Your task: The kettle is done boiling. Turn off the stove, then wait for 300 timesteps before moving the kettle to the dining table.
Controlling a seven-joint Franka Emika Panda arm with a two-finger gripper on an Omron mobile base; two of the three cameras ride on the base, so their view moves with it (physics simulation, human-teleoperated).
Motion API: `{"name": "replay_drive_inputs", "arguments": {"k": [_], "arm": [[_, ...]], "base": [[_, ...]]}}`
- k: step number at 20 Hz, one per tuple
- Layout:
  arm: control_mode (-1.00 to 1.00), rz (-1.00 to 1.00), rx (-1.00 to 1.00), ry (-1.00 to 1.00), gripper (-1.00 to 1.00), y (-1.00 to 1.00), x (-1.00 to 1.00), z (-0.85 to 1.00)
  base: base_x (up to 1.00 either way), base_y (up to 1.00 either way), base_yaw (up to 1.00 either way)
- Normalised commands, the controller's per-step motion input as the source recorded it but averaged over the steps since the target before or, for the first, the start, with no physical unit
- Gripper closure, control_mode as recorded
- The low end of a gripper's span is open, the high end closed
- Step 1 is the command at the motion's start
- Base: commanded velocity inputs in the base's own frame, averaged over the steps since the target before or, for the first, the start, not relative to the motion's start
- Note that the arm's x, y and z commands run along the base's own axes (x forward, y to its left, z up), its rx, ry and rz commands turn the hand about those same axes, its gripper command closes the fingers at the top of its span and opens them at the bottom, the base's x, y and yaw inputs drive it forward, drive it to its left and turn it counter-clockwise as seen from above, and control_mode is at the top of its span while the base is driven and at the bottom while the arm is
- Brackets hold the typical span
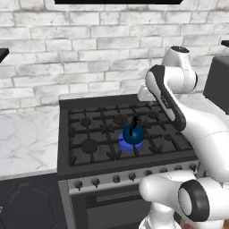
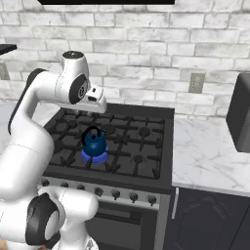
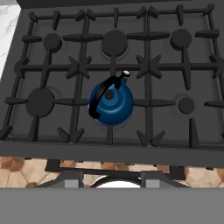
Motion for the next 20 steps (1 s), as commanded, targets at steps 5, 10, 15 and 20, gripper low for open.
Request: {"name": "replay_drive_inputs", "arguments": {"k": [5,10,15,20], "arm": [[-1.00,0.00,0.00,-0.12,-1.00,-0.02,-0.17,0.00],[-1.00,0.00,0.00,-0.14,-1.00,-0.01,-0.20,0.00],[-1.00,0.00,0.00,-0.07,-1.00,-0.01,-0.09,0.00],[-1.00,0.00,0.00,-0.04,-1.00,0.00,-0.10,0.00]], "base": [[0.00,0.00,0.00],[0.00,0.00,0.00],[0.00,0.00,0.00],[0.00,0.00,0.00]]}}
